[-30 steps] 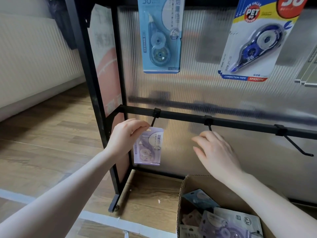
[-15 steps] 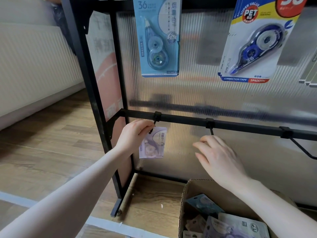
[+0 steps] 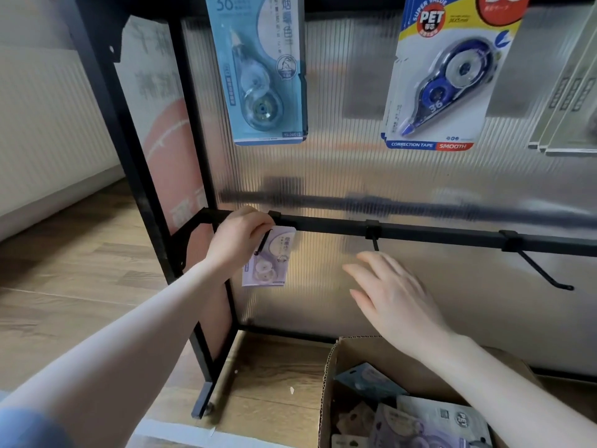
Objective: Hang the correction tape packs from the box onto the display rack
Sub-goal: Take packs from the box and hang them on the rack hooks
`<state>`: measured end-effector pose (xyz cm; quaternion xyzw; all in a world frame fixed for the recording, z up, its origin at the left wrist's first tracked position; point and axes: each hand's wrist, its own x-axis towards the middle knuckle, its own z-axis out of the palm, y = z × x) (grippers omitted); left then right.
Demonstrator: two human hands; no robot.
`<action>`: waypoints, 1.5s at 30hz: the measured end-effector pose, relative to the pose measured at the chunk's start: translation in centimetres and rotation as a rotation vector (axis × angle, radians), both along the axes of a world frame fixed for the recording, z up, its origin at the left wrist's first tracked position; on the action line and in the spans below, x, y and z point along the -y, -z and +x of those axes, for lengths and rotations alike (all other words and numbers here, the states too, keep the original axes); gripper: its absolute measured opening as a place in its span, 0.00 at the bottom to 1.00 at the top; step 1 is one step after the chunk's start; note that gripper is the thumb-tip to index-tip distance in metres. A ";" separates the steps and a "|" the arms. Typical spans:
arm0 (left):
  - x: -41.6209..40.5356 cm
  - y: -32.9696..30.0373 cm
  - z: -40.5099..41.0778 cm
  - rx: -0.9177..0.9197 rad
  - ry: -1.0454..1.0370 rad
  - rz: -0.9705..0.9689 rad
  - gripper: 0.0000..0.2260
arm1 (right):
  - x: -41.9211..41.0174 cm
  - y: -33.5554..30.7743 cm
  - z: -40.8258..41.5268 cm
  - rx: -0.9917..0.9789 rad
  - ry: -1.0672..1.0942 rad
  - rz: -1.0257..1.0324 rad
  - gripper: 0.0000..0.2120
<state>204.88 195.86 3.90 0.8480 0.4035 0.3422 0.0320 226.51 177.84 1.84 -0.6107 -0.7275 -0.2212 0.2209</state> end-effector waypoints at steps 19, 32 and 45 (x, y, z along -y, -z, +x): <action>11.4 1.2 0.4 -0.159 0.102 0.141 0.24 | 7.6 1.9 4.8 -0.100 0.339 -0.380 0.29; 16.8 10.4 6.0 -0.292 0.150 -0.045 0.29 | 14.5 9.9 9.4 -0.129 0.561 -0.584 0.28; 20.2 16.7 11.3 -0.582 0.287 -0.214 0.28 | 16.7 15.1 11.7 -0.229 0.618 -0.915 0.19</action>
